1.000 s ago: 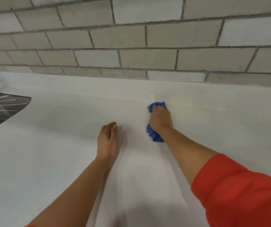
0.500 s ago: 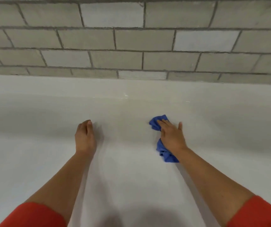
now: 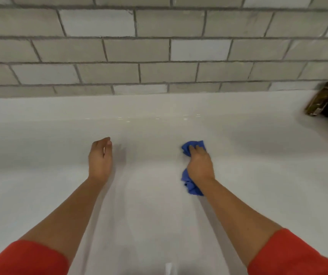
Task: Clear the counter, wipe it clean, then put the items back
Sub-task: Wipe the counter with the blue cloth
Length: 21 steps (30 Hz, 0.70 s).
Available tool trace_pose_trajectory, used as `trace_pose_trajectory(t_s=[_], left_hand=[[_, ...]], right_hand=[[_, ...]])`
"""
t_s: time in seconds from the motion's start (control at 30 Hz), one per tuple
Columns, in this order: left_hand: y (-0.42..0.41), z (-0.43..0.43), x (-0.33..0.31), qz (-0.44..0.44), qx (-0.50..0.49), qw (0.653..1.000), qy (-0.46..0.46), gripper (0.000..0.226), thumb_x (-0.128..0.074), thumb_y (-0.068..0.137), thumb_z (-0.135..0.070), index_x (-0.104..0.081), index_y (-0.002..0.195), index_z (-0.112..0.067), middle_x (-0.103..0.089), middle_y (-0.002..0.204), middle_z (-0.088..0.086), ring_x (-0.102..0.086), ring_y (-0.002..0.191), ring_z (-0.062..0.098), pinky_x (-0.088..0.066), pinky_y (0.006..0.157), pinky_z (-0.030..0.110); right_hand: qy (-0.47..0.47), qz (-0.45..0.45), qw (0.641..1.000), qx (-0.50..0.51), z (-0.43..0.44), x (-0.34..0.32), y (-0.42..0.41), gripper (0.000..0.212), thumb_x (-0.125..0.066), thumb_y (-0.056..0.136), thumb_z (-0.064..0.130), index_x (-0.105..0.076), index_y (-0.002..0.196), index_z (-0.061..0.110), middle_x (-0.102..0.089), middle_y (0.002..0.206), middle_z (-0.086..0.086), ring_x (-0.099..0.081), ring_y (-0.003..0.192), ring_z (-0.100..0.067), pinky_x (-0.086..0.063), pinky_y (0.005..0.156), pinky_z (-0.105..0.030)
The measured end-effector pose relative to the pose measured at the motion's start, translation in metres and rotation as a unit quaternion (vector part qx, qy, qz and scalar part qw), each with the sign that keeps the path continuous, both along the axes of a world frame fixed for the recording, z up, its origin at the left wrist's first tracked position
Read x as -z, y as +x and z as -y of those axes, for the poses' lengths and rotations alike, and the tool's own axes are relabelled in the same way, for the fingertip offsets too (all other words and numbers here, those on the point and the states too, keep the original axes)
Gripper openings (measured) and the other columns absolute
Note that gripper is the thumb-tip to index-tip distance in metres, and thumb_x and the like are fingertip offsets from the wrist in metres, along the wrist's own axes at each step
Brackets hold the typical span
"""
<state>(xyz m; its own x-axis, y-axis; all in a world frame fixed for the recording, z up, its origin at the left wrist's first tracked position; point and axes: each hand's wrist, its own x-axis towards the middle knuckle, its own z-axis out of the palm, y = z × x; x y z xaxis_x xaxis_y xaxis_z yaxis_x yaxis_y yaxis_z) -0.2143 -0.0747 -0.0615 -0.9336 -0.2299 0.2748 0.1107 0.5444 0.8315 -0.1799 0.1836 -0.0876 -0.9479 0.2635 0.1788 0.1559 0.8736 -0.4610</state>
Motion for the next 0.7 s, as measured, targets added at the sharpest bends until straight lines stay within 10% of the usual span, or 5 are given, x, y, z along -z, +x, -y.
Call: trace_pose_trajectory(t_s=[0.27, 0.47, 0.7], left_hand=[[0.028, -0.064, -0.015, -0.019, 0.063, 0.997, -0.03, 0.036, -0.036, 0.1, -0.019, -0.051, 0.13, -0.005, -0.048, 0.134, 0.015, -0.046, 0.123, 0.026, -0.029, 0.097, 0.02], [0.069, -0.122, -0.007, -0.014, 0.107, 0.993, -0.046, 0.035, -0.037, 0.1, -0.018, -0.053, 0.128, -0.005, -0.051, 0.13, 0.013, -0.049, 0.117, 0.022, -0.029, 0.093, 0.018], [0.106, -0.202, 0.007, 0.021, 0.198, 0.977, -0.081, 0.037, -0.044, 0.098, -0.019, -0.047, 0.133, -0.011, -0.043, 0.136, 0.009, -0.049, 0.116, 0.02, -0.034, 0.095, 0.023]], right_hand=[[-0.022, -0.003, 0.935, -0.353, 0.091, 0.003, 0.062, 0.042, -0.046, 0.088, -0.001, -0.052, 0.13, -0.003, -0.055, 0.126, -0.025, -0.051, 0.114, -0.038, -0.035, 0.099, -0.041], [-0.014, 0.037, 0.983, -0.181, -0.05, -0.009, 0.046, 0.05, -0.041, 0.093, 0.003, -0.038, 0.143, 0.012, -0.033, 0.151, -0.008, -0.038, 0.133, -0.027, -0.022, 0.108, -0.026], [0.081, 0.111, 0.989, 0.049, -0.239, -0.011, 0.086, 0.056, -0.039, 0.094, 0.007, -0.027, 0.147, 0.021, -0.023, 0.155, -0.003, -0.023, 0.142, -0.019, -0.012, 0.115, -0.043]])
